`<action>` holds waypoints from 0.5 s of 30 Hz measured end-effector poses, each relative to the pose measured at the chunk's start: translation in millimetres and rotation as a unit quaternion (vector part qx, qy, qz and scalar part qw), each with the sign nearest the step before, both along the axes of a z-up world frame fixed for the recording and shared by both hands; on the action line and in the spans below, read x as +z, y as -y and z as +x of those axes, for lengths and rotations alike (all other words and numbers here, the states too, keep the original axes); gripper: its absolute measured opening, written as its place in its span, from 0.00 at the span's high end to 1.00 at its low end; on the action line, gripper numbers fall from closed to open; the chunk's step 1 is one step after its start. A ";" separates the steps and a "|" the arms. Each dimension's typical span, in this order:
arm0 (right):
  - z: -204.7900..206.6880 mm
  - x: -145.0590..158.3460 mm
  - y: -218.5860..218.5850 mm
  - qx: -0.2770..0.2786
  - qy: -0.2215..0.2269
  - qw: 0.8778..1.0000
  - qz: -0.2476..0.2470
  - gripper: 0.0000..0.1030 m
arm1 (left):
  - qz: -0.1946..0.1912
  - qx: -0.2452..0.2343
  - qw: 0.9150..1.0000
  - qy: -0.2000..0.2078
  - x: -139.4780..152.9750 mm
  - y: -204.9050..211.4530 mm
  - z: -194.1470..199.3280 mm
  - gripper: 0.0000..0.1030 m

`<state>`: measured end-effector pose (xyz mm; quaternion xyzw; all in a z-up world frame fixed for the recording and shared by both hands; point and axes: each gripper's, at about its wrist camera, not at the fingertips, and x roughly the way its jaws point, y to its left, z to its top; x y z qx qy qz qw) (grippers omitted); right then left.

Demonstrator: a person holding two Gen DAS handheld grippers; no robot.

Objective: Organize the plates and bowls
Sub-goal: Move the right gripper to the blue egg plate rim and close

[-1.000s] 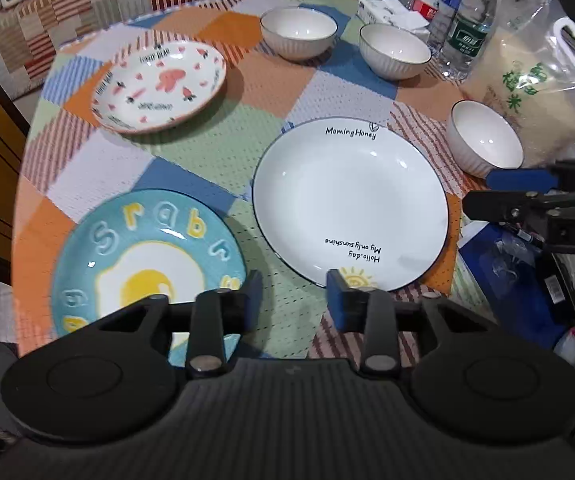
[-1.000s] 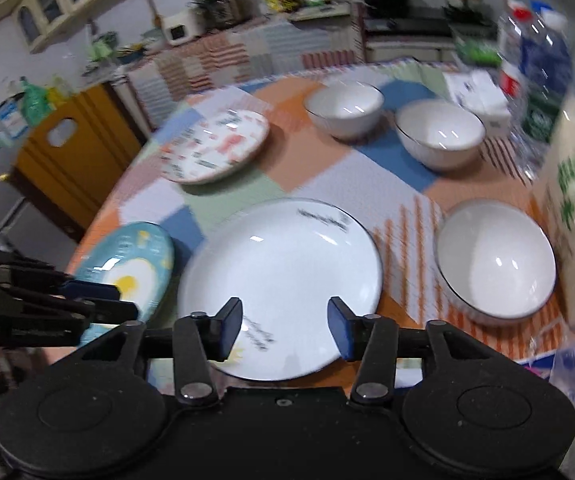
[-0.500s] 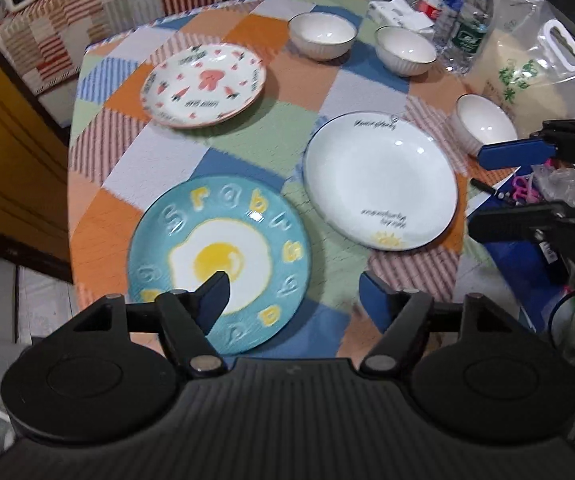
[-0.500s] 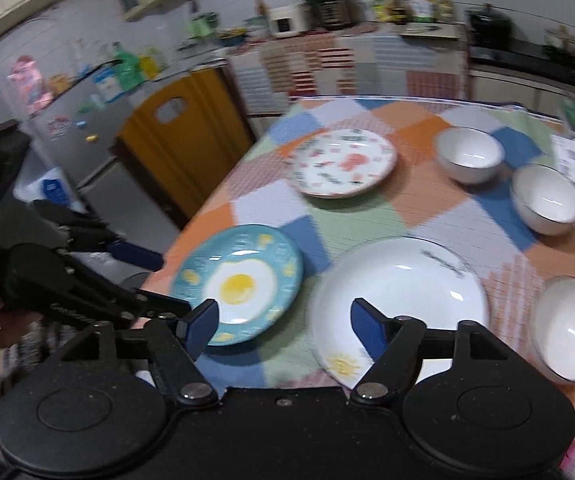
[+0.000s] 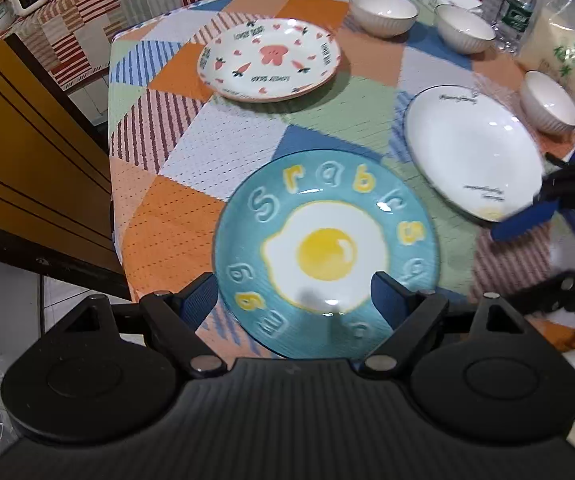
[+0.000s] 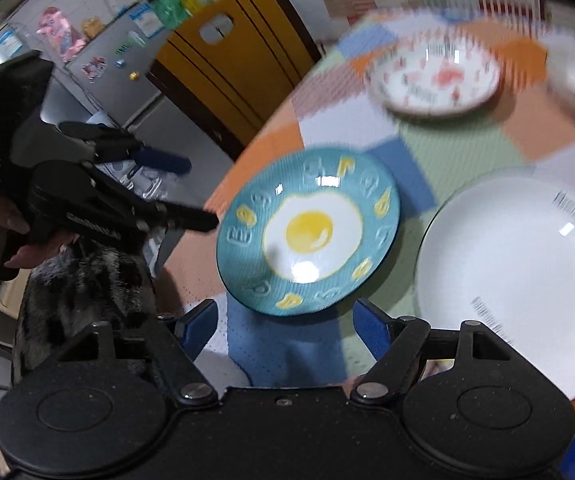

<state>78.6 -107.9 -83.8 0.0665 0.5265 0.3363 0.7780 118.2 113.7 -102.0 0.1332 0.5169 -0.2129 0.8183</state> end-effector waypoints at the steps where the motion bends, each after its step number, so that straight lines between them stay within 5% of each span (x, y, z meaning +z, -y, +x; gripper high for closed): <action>1: 3.4 -10.2 -2.4 -0.006 -0.016 1.000 0.006 0.25 | -0.004 -0.001 1.000 0.001 -4.4 -3.4 6.0 0.19; 4: 11.6 -34.5 -6.5 -0.026 -0.048 0.998 0.022 0.26 | -0.013 -0.007 1.000 0.009 -17.0 -11.8 24.3 0.19; 8: 19.6 -59.9 -16.3 -0.045 -0.065 0.997 0.022 0.29 | 0.024 -0.012 0.999 0.024 -39.2 -13.8 44.2 0.20; 15: 8.2 -68.1 -20.0 -0.073 -0.029 0.997 0.019 0.34 | 0.015 0.014 0.999 -0.028 -78.8 -22.7 55.8 0.26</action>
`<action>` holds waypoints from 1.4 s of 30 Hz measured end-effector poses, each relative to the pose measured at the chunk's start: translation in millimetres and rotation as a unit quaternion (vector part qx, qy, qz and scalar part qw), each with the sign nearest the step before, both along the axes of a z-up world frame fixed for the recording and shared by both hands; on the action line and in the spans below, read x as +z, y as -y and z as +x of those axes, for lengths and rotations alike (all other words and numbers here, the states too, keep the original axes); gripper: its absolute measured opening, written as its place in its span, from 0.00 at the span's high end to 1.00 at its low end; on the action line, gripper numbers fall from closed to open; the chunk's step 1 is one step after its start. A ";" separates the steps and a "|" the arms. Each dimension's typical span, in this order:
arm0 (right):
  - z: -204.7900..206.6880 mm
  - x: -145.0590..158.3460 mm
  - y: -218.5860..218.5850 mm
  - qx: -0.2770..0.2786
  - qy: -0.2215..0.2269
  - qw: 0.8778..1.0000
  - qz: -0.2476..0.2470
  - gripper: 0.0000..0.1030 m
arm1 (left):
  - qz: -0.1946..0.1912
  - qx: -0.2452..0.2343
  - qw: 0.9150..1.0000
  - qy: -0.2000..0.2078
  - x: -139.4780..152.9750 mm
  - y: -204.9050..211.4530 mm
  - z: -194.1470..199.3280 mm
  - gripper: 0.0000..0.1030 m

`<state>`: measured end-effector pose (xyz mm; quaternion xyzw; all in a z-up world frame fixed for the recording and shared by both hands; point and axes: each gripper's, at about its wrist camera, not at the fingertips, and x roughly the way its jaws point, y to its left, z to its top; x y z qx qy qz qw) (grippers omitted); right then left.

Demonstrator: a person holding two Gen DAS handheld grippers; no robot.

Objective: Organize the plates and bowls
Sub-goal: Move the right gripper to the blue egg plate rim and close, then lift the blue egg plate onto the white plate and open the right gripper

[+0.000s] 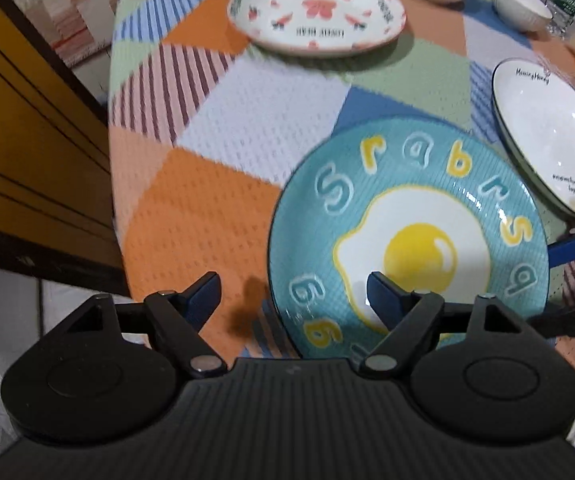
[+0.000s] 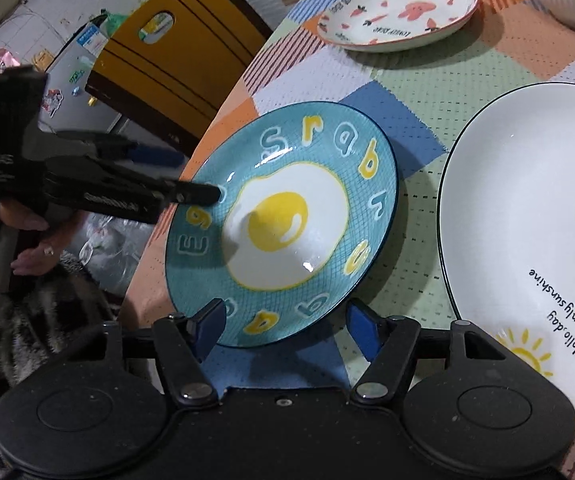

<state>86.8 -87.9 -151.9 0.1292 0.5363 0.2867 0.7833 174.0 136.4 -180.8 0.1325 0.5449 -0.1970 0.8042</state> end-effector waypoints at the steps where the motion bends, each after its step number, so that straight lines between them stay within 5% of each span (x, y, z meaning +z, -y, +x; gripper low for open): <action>1: -1.7 -1.1 -0.1 -0.004 0.005 1.000 -0.002 0.39 | -0.002 0.001 1.000 -0.007 -3.6 0.5 0.2 0.31; 7: -10.4 -6.2 -0.5 -0.034 0.052 0.998 -0.019 0.58 | -0.024 0.008 0.999 -0.031 -10.8 -0.9 2.1 0.58; 8: -9.1 -7.7 -0.7 -0.036 0.058 0.997 -0.023 0.72 | -0.031 0.015 0.999 -0.034 -11.3 -3.1 3.5 0.59; 10: -10.3 -9.3 7.5 -0.058 0.065 0.996 -0.026 0.77 | -0.041 0.024 0.998 -0.040 -11.0 -7.8 5.2 0.66; 17: -4.0 -13.5 16.5 -0.071 0.046 0.996 -0.001 0.77 | -0.062 0.049 0.996 -0.051 -11.4 -15.2 9.9 0.71; 25: -5.4 -6.8 10.6 -0.040 0.056 0.997 -0.028 0.78 | -0.065 0.056 0.995 -0.050 -4.1 -19.8 4.0 0.82; 36: -18.8 42.4 44.5 -0.038 0.087 0.995 -0.018 0.79 | -0.068 0.017 0.998 -0.005 53.4 20.4 -6.9 0.82; 42: -30.9 71.9 80.8 -0.054 0.099 0.993 -0.027 0.79 | -0.110 0.008 0.994 -0.005 66.1 50.4 -13.4 0.82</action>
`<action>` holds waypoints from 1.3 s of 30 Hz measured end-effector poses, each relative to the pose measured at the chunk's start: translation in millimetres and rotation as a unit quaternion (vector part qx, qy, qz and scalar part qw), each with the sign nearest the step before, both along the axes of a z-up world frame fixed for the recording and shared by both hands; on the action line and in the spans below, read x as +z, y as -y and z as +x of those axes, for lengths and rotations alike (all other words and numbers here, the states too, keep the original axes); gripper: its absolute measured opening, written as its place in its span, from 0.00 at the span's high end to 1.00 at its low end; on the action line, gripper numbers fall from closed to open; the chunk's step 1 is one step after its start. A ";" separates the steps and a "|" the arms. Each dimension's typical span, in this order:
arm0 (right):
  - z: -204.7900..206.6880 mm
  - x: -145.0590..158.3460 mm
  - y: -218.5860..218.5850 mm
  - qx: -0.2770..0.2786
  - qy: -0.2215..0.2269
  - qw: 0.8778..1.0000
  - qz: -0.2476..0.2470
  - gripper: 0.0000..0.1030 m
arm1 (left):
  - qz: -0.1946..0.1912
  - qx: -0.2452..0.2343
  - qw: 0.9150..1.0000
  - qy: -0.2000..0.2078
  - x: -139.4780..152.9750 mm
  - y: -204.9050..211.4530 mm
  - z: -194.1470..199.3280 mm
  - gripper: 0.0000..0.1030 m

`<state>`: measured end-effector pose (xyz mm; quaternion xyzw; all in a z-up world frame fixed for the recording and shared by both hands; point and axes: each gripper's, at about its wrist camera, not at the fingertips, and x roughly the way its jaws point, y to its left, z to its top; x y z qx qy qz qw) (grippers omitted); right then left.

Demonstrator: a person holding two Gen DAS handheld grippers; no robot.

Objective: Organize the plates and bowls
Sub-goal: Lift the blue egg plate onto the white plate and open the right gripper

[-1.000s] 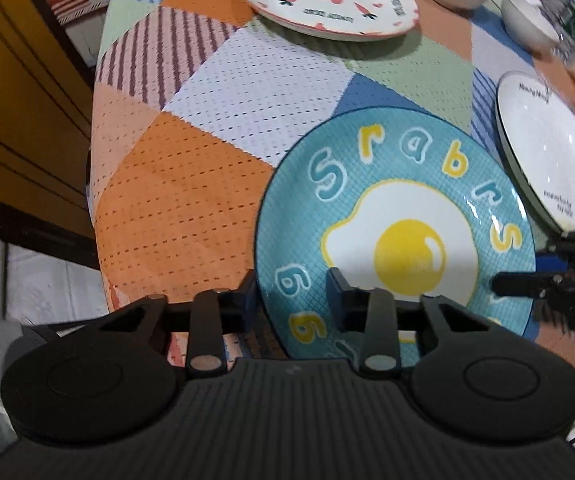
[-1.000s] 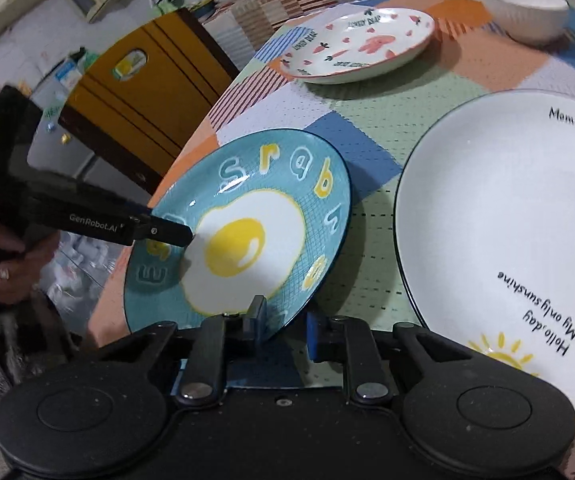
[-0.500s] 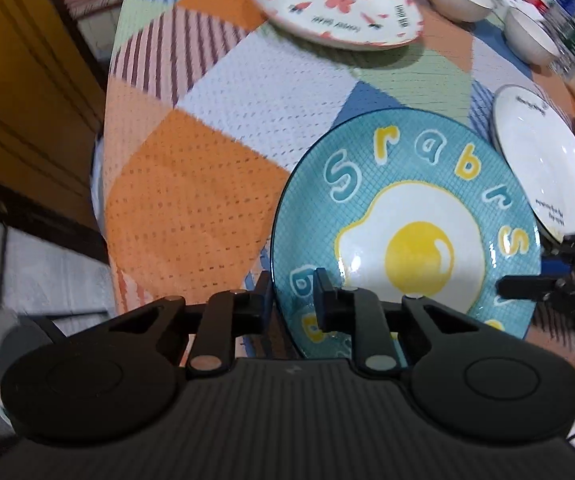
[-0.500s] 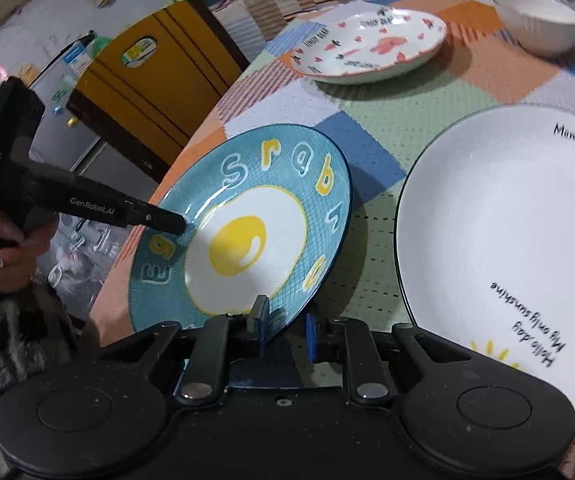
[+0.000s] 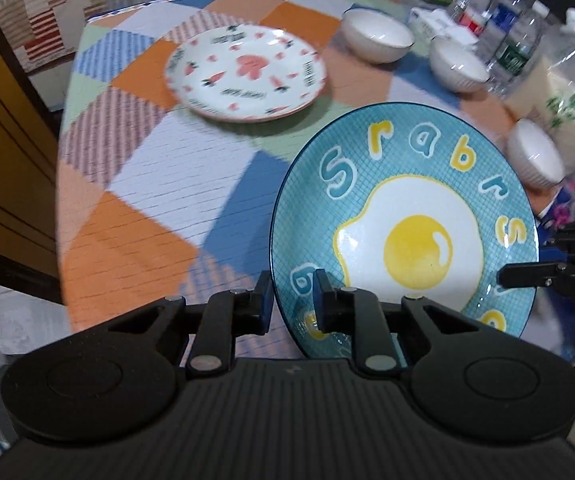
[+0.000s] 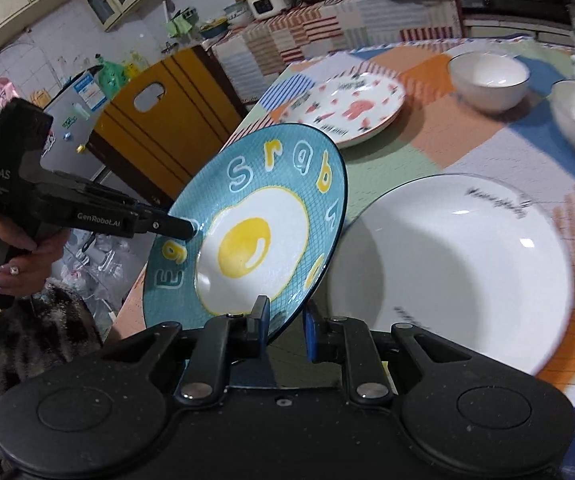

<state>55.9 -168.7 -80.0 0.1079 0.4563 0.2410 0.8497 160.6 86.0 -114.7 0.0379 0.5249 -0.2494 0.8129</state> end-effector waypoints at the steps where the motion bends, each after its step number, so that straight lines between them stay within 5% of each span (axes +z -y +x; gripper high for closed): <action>1: -1.5 3.2 6.5 -0.002 0.001 1.000 -0.001 0.79 | -0.007 0.002 1.000 -0.002 -0.2 4.7 -0.8 0.82; 15: -9.9 23.0 80.6 -0.041 0.012 0.998 -0.034 0.82 | -0.047 -0.026 0.998 -0.039 -16.6 75.8 -4.0 0.82; 28: 8.5 -9.2 119.0 -0.085 -0.023 0.996 -0.025 0.85 | -0.038 -0.030 0.996 -0.071 -49.6 108.9 9.5 0.82; 39: 28.0 -44.4 126.8 -0.120 -0.074 0.990 -0.025 0.85 | 0.005 -0.027 0.997 -0.077 -58.8 126.8 15.3 0.82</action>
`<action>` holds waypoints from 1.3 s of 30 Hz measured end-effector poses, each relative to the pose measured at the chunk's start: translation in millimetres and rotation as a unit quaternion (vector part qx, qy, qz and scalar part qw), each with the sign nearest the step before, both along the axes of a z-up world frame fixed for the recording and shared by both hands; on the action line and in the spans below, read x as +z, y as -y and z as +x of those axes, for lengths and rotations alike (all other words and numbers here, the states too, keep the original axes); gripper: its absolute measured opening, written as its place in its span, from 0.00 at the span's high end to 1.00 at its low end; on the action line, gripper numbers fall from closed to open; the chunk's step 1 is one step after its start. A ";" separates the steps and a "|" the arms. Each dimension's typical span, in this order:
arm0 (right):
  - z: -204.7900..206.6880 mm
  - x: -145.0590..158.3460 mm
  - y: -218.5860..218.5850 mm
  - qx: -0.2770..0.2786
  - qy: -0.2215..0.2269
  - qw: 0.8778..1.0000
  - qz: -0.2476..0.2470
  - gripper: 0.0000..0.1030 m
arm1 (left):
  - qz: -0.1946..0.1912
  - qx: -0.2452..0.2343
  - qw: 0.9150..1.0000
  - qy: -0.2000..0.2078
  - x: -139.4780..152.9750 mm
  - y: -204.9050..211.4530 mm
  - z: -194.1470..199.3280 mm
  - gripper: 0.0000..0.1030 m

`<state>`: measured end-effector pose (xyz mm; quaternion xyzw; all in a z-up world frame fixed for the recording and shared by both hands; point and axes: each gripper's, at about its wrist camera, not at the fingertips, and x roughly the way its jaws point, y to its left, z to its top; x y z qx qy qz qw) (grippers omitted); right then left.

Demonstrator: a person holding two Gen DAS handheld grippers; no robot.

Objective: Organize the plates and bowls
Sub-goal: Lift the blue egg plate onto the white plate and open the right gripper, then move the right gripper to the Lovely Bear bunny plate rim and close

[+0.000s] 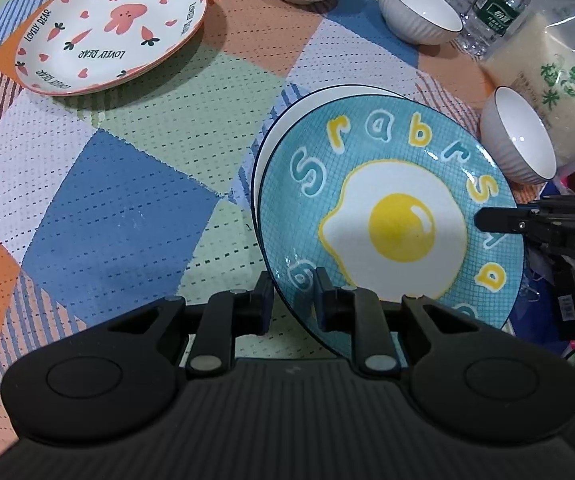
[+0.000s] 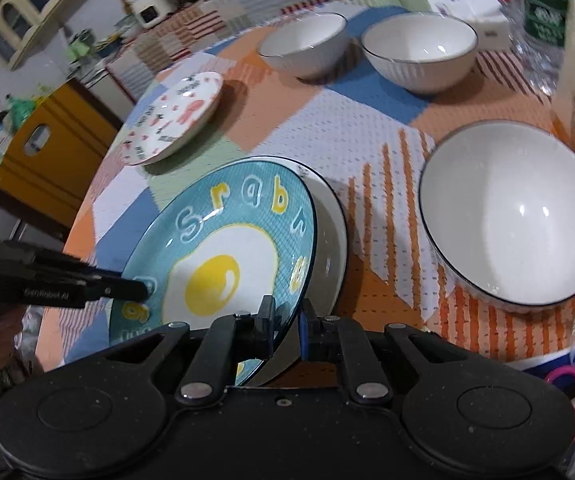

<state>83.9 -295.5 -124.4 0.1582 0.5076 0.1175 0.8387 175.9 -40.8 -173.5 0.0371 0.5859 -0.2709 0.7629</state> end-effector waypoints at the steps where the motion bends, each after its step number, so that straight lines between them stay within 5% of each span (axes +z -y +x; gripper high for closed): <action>1: 0.1 -1.2 0.1 -0.004 -0.001 1.000 0.000 0.85 | 0.003 0.000 1.000 0.001 -0.2 0.7 0.2 0.82; 12: -4.7 5.0 -40.6 0.037 0.037 0.989 -0.135 0.70 | 0.002 0.019 1.000 0.008 8.7 -6.5 -8.8 0.81; 20: -9.3 10.6 -50.6 0.042 0.039 0.978 -0.202 0.66 | -0.011 0.019 0.999 0.040 42.4 -20.3 -27.9 0.81; 28: -26.6 48.0 -60.1 0.070 0.066 0.979 -0.182 0.65 | 0.000 0.007 0.997 0.077 81.9 -31.4 -49.9 0.81; 39: -44.1 123.0 -95.1 0.125 0.143 0.970 -0.152 0.45 | 0.007 0.012 0.991 0.131 133.4 -59.8 -69.0 0.71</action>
